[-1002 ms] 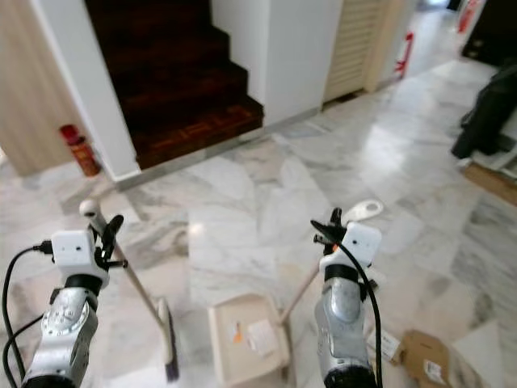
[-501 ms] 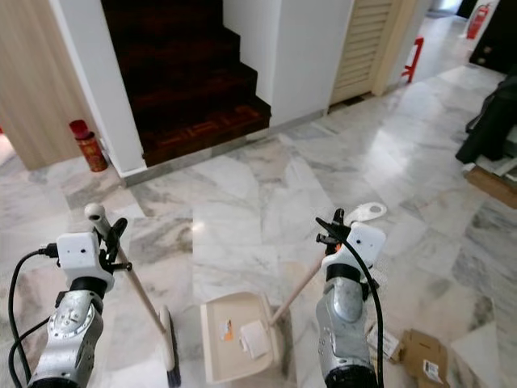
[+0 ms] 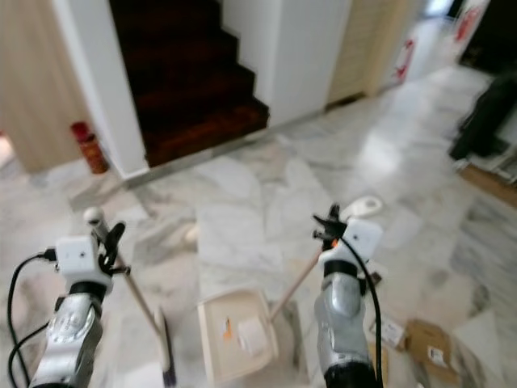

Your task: Sweep floor

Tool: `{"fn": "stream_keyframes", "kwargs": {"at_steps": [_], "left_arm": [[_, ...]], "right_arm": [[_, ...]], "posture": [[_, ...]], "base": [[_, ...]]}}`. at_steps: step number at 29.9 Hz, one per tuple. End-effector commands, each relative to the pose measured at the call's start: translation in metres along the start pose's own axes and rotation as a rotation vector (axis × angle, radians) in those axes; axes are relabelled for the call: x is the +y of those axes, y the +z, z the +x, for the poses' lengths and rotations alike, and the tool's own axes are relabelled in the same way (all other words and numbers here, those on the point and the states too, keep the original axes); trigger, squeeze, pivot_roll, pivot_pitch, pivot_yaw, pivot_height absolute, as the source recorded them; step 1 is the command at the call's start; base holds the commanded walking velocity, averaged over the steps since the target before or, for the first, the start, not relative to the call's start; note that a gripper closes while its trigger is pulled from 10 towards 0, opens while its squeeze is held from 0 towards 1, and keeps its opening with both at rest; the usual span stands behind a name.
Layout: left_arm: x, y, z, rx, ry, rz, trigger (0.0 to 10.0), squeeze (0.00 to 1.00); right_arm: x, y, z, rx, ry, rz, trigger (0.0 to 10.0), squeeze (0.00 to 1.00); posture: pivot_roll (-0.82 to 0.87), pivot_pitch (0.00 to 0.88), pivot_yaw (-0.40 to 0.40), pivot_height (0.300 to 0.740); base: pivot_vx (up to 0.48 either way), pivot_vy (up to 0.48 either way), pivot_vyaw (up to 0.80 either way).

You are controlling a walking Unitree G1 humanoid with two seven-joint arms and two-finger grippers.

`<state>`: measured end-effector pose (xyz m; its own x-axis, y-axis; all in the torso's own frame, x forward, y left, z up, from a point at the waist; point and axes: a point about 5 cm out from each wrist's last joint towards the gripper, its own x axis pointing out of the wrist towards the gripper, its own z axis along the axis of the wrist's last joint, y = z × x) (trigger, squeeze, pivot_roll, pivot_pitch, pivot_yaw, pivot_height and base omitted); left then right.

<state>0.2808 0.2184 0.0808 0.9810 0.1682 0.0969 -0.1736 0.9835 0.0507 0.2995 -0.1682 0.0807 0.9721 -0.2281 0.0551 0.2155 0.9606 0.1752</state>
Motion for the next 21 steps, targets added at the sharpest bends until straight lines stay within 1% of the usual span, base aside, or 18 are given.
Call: {"fn": "stream_keyframes", "kwargs": {"at_steps": [1, 6, 15, 21], "left_arm": [[-0.002, 0.014, 0.006, -0.063, -0.004, -0.003, 10.0, 0.0], [-0.004, 0.015, 0.008, -0.062, -0.009, -0.003, 10.0, 0.0], [-0.008, 0.017, 0.017, -0.065, -0.02, -0.01, 10.0, 0.0], [-0.007, 0.019, 0.021, -0.065, -0.034, -0.004, 10.0, 0.0]], "right_arm": [[0.002, 0.016, 0.007, -0.067, 0.011, 0.004, 10.0, 0.0], [0.001, 0.018, 0.01, -0.069, 0.012, 0.002, 10.0, 0.0], [-0.005, 0.026, 0.02, -0.089, 0.004, -0.013, 10.0, 0.0], [-0.009, 0.028, 0.023, -0.097, -0.012, -0.008, 10.0, 0.0]], "posture": [[-0.01, 0.004, -0.046, 0.74], [-0.02, 0.005, -0.042, 0.74], [-0.03, 0.0, -0.039, 0.74], [-0.04, 0.0, -0.004, 0.74]], "base": [[0.0, 0.281, 0.0], [0.0, 0.281, 0.0], [0.0, 0.282, 0.0], [0.0, 0.281, 0.0]]}}
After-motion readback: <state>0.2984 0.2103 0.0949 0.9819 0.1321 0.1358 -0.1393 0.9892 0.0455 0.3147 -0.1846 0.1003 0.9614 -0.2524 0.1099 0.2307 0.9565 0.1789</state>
